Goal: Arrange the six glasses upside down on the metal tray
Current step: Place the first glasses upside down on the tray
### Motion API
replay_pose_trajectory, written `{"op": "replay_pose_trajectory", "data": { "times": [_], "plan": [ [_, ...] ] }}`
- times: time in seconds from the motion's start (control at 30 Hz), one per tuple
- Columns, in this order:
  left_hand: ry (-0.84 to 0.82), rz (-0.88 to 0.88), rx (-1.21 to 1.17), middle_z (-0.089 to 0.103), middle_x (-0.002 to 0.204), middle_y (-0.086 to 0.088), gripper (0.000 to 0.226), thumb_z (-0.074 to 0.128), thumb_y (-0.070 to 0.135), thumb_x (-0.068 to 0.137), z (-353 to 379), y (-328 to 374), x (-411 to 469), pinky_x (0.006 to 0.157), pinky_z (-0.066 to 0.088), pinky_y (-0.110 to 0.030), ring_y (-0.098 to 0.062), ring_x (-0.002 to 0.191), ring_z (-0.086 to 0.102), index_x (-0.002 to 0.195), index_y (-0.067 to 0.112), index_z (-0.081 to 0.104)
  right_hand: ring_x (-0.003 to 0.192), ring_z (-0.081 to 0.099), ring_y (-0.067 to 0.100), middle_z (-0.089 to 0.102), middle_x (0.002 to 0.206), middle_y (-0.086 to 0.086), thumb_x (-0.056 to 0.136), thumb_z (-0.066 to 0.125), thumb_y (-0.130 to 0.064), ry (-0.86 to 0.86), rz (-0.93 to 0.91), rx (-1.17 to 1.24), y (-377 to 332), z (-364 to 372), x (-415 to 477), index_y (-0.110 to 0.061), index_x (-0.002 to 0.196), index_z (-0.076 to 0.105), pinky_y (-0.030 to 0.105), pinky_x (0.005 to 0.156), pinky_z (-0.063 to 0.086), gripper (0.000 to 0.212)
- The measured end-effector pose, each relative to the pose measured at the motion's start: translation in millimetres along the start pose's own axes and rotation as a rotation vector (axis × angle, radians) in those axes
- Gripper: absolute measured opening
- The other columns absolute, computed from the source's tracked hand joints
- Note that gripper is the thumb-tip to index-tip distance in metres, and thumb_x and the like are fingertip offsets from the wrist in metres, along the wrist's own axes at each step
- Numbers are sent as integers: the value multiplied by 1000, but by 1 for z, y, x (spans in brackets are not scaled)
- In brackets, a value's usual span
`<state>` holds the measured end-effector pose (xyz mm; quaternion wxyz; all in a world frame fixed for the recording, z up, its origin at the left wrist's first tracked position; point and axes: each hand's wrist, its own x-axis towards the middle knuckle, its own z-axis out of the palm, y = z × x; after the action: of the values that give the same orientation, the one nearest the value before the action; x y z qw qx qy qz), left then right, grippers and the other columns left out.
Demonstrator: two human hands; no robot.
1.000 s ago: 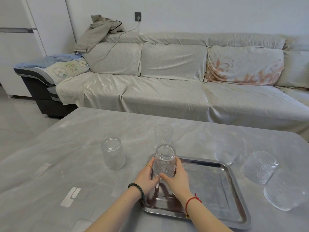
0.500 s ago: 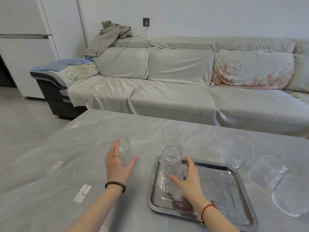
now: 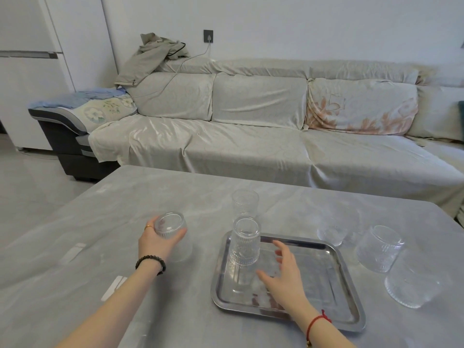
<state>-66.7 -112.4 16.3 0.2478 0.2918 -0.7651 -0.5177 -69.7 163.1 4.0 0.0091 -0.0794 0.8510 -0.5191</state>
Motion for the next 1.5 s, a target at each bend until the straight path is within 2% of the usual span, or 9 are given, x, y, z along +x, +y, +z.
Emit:
{"op": "replay_pose_trajectory", "data": {
  "times": [0.13,0.3,0.57,0.7,0.83,0.93,1.1,1.27,1.5],
  "plan": [
    [-188,200,-58,62,98,8,58,86,27,54,-8,13,-51,83,44,-19,-14,92,57,101,36,52,112,45,14,45,118,-5,66,76,-17,-66,-74,30,-8,12,-5,-32,122,35,24,96,34,71],
    [-514,381,-80,64,103,19,65,81,40,44,19,45,-112,80,39,0,10,94,57,103,40,54,112,45,-10,49,121,-30,53,84,-35,-309,-193,48,-15,11,-22,-52,120,32,4,87,37,87],
    [-715,267,-137,55,116,21,73,81,35,59,101,67,-144,88,37,-6,3,108,51,121,43,43,95,58,-11,63,101,-23,42,83,-33,-44,-76,90,4,-44,-11,-49,103,43,4,69,46,75],
    [-771,211,-100,51,103,30,49,72,29,74,133,64,-149,73,36,5,13,99,50,107,48,41,91,58,-5,60,94,-23,44,83,-24,54,-4,63,20,-52,8,-46,93,42,3,63,43,67],
    [-803,88,-5,58,114,9,66,59,40,82,148,53,-146,87,42,-12,0,101,56,137,21,28,105,54,14,59,110,-3,47,86,-24,91,30,52,29,-44,28,-31,110,46,29,90,48,75],
    [-811,50,59,53,90,15,67,51,44,86,153,50,-138,71,40,-4,4,84,51,140,20,19,106,53,15,56,114,-2,48,87,-26,79,37,44,33,-38,41,-26,115,46,31,92,46,78],
    [-815,-14,92,37,144,-6,80,48,46,86,160,47,-134,111,27,-30,-21,133,35,144,16,2,90,58,8,57,87,-22,51,86,-24,69,89,88,40,-33,53,-35,103,43,8,66,41,68],
    [-805,-19,116,33,147,-13,82,47,47,86,163,44,-138,112,30,-39,-25,132,36,144,18,-4,98,53,12,56,100,-11,54,85,-23,80,109,74,44,-31,56,-26,121,43,27,85,46,80],
    [-788,24,81,16,154,-4,83,47,41,88,161,43,-145,110,25,-29,-19,139,23,143,16,-9,97,57,9,59,100,-12,66,77,-14,41,94,85,43,-31,46,-35,117,44,19,79,43,64]
  ]
}}
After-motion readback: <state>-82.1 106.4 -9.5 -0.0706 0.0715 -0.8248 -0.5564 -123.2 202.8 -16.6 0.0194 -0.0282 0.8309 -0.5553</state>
